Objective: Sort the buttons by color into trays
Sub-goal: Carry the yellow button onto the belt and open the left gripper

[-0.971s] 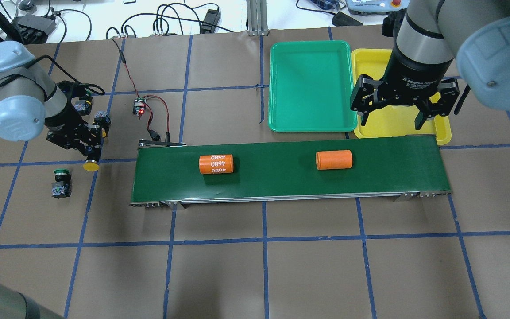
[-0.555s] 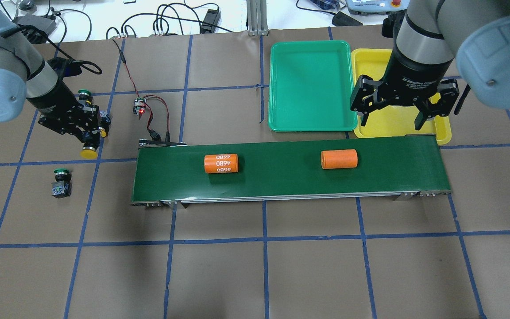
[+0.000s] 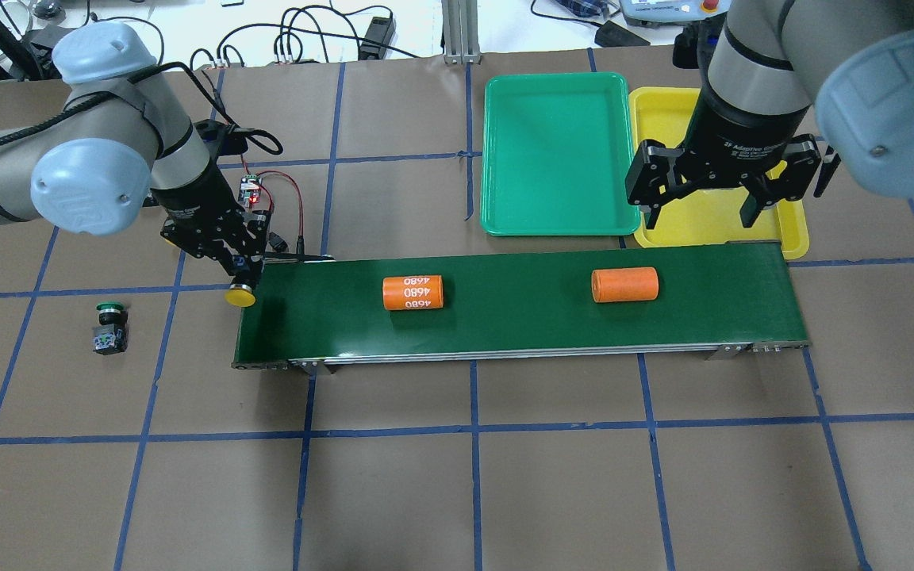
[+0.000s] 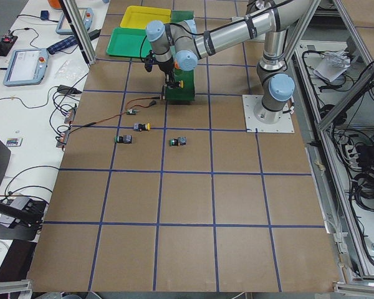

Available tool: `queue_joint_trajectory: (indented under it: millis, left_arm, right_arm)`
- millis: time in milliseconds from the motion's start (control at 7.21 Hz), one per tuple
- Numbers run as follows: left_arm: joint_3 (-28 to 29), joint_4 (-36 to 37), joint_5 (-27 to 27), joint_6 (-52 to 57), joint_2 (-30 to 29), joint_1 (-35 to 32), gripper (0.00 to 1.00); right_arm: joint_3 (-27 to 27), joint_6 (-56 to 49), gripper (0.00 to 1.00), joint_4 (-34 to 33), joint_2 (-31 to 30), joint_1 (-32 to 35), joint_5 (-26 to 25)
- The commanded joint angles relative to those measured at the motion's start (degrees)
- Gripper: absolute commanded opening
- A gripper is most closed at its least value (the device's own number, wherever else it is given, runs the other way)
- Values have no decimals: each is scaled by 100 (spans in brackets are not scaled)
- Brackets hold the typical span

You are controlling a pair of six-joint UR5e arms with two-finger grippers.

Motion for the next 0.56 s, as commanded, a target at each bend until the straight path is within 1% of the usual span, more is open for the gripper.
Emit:
queue_joint_trajectory:
  millis: [0, 416]
  left_arm:
    - [-266, 364, -7, 15, -98, -8, 0]
    - [-337, 392, -33, -3, -98, -43, 0]
  right_arm:
    - [-3, -451, 100, -37, -9, 9, -19]
    - [-21, -459, 100, -28, 26, 9, -19]
